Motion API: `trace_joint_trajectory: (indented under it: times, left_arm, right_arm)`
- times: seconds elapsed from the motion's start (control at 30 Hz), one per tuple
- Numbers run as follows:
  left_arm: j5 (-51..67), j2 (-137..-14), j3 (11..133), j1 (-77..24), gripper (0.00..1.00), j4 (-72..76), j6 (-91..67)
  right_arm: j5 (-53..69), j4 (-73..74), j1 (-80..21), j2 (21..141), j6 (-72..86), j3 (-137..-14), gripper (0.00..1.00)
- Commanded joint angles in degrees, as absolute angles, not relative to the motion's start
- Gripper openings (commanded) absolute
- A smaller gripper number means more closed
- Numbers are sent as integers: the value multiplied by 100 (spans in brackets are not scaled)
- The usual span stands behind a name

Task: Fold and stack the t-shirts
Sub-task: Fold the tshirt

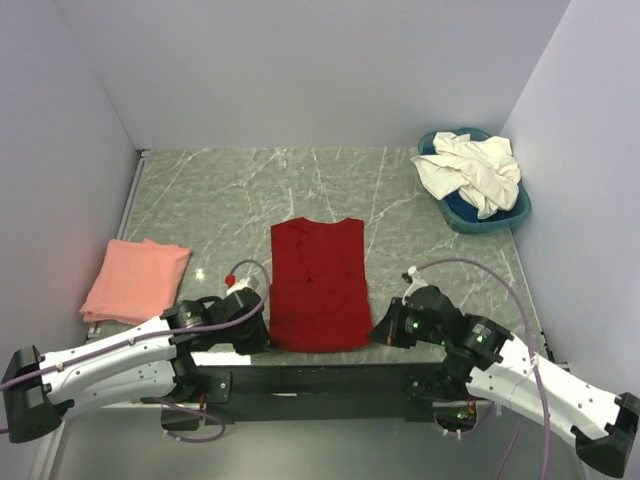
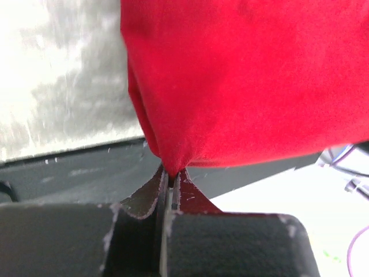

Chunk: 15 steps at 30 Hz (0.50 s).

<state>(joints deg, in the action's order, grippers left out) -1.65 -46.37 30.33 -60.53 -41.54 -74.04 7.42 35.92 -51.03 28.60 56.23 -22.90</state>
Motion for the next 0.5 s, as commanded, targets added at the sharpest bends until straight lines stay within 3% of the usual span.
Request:
trace_joint_trajectory:
  times: [0.0,0.23,0.47]
  left_arm:
    - [-571,-4825,3480,-5775,0,-4246,-6744]
    - [-299,-5386,4322,-4300,0,-3780,-5459]
    - [26,-6336,5282,-3552,0,-3358,-4896]
  right_arm:
    - [10,3929,-5037,3304,5143,-2952,0]
    - [149,3569,-4151,4235,4343,-3892,0]
    - [694,3024,-3113,5236,3762,-4649,0]
